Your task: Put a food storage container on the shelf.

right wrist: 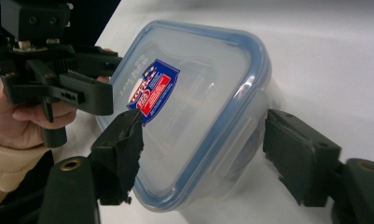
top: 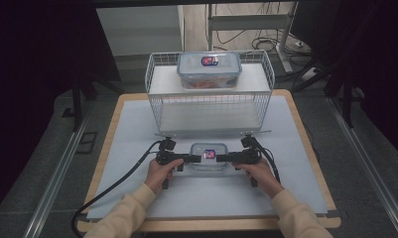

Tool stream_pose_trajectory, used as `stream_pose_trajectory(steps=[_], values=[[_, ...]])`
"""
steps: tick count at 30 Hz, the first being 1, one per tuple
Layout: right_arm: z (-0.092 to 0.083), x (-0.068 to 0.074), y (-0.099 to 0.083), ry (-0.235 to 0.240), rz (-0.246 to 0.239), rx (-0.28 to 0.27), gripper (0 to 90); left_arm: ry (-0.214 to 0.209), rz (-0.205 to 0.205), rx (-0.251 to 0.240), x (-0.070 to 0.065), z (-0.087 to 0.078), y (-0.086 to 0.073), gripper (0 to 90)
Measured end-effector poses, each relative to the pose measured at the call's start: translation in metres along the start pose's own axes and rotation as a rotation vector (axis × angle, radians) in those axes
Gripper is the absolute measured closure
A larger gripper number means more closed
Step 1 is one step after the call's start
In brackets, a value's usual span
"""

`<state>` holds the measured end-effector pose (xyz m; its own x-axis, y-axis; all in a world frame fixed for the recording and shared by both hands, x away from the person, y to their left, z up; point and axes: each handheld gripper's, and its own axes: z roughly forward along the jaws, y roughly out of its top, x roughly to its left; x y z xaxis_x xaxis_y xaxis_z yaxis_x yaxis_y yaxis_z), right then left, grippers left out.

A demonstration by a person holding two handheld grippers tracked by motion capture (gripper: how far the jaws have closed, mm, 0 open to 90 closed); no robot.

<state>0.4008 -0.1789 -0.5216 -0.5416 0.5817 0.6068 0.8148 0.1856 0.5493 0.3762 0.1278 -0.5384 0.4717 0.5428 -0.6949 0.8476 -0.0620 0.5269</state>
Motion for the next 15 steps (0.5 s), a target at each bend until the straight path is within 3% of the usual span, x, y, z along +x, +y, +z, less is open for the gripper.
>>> stream_pose_trajectory(steps=[3,6,11,15], values=[[-0.005,0.000,0.001,0.002,0.011,-0.011,40.2,0.001,0.006,0.002,0.000,-0.001,0.000,35.2],[-0.006,0.002,-0.001,-0.004,0.004,-0.020,41.6,0.005,0.017,0.001,-0.003,-0.003,-0.002,36.8],[-0.013,0.008,-0.005,-0.011,-0.040,-0.038,46.9,-0.011,0.030,-0.017,-0.003,-0.010,-0.005,45.6],[-0.014,0.010,-0.008,-0.015,-0.066,-0.048,47.6,-0.003,0.057,-0.022,-0.007,-0.013,-0.009,47.3]])
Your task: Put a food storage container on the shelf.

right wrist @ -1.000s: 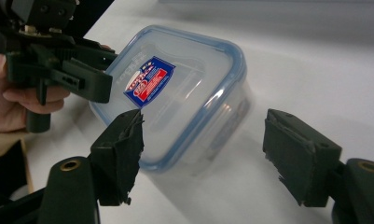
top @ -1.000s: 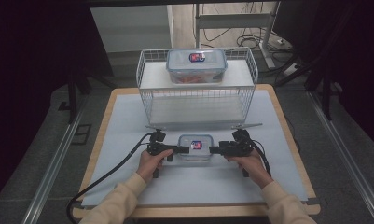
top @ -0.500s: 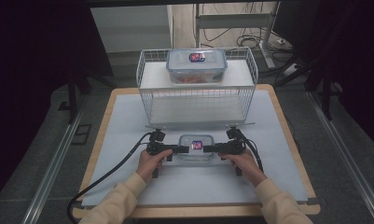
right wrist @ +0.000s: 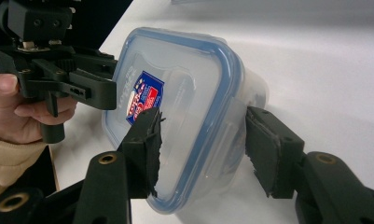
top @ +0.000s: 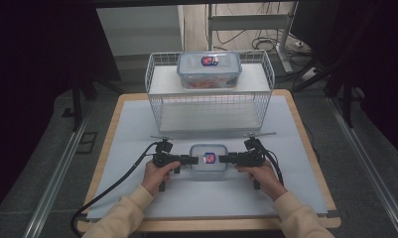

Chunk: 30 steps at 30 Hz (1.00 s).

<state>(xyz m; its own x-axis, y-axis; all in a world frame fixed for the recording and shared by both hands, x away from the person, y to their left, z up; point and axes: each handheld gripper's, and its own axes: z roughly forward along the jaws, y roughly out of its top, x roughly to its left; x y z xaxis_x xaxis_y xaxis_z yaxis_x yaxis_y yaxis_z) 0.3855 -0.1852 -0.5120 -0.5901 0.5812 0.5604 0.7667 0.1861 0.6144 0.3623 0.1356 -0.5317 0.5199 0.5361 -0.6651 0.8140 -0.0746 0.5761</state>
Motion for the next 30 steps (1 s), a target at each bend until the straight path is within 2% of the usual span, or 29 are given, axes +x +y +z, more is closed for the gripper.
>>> stream_pose_trajectory(steps=[8,15,30], values=[[-0.006,0.000,-0.006,0.039,0.007,-0.020,52.2,0.006,0.033,-0.018,-0.006,-0.004,-0.006,51.1],[-0.008,0.001,-0.007,0.051,-0.003,-0.019,53.1,0.014,0.058,-0.016,-0.009,-0.006,-0.008,52.0],[-0.009,0.003,-0.008,0.051,-0.002,-0.022,53.6,0.033,0.067,-0.035,-0.013,-0.007,-0.009,52.4]])
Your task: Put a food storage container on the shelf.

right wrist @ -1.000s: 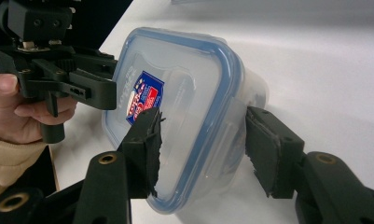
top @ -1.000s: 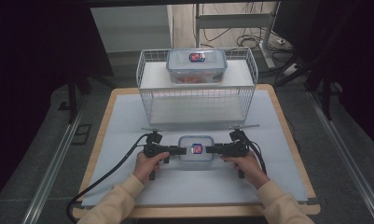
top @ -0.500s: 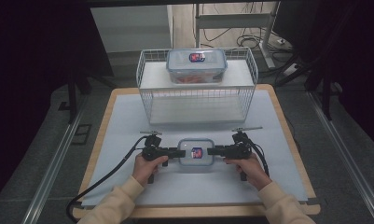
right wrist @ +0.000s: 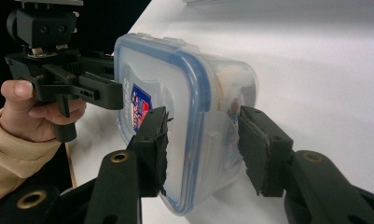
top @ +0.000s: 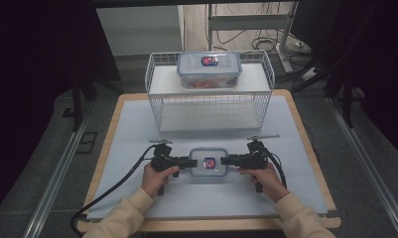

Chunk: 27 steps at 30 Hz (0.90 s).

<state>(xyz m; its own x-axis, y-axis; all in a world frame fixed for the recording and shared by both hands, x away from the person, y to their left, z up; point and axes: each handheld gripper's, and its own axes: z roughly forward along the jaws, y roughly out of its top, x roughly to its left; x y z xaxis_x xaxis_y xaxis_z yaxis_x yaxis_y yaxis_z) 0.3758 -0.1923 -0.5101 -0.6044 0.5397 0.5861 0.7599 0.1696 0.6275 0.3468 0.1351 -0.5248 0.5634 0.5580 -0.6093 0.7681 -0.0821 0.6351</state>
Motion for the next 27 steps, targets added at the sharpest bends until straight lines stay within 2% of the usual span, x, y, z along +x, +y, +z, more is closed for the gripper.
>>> stream_pose_trajectory(steps=[7,21,27], values=[[0.000,0.004,0.001,-0.012,-0.030,-0.012,53.5,0.006,0.005,-0.012,-0.003,-0.003,0.002,52.5],[-0.012,0.018,0.010,-0.027,-0.106,-0.052,53.3,0.024,0.071,-0.053,-0.018,-0.013,0.010,52.5],[-0.016,0.025,0.017,-0.032,-0.138,-0.062,53.3,0.023,0.085,-0.068,-0.022,-0.018,0.015,52.5]])
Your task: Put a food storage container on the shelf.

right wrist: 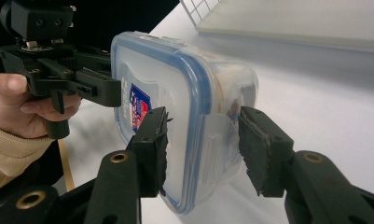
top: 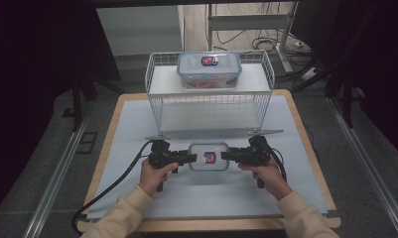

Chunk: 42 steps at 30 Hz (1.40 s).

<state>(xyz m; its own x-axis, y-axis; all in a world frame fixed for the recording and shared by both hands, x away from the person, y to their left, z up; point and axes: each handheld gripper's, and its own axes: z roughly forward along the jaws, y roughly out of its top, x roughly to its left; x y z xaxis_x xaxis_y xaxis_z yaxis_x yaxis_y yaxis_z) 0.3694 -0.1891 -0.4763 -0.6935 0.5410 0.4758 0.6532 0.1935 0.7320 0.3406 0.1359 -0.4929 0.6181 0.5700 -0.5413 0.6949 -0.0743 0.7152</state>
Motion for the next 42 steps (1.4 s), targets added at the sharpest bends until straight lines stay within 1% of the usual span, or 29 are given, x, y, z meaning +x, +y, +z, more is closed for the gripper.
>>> stream_pose_trajectory(steps=[4,10,14,23,33,36,40,42], values=[[-0.002,0.003,0.008,0.003,-0.015,-0.009,53.3,0.009,0.018,-0.016,-0.004,-0.005,0.009,52.5],[-0.007,0.009,0.024,-0.002,-0.043,-0.025,53.2,0.014,0.034,-0.038,-0.009,-0.012,0.022,52.5],[-0.011,0.014,0.036,-0.008,-0.063,-0.041,53.1,0.018,0.050,-0.057,-0.014,-0.018,0.034,52.5],[-0.022,0.024,0.062,-0.012,-0.107,-0.065,53.0,0.029,0.085,-0.083,-0.024,-0.029,0.056,52.5],[-0.034,0.034,0.086,-0.020,-0.133,-0.090,53.0,0.032,0.117,-0.106,-0.036,-0.038,0.081,52.5],[-0.037,0.036,0.091,-0.023,-0.143,-0.099,52.9,0.033,0.130,-0.106,-0.039,-0.040,0.087,52.5],[-0.041,0.037,0.096,-0.025,-0.145,-0.107,53.0,0.029,0.128,-0.108,-0.041,-0.041,0.093,52.5],[-0.042,0.037,0.099,-0.025,-0.145,-0.109,53.0,0.032,0.137,-0.107,-0.042,-0.042,0.097,52.5]])
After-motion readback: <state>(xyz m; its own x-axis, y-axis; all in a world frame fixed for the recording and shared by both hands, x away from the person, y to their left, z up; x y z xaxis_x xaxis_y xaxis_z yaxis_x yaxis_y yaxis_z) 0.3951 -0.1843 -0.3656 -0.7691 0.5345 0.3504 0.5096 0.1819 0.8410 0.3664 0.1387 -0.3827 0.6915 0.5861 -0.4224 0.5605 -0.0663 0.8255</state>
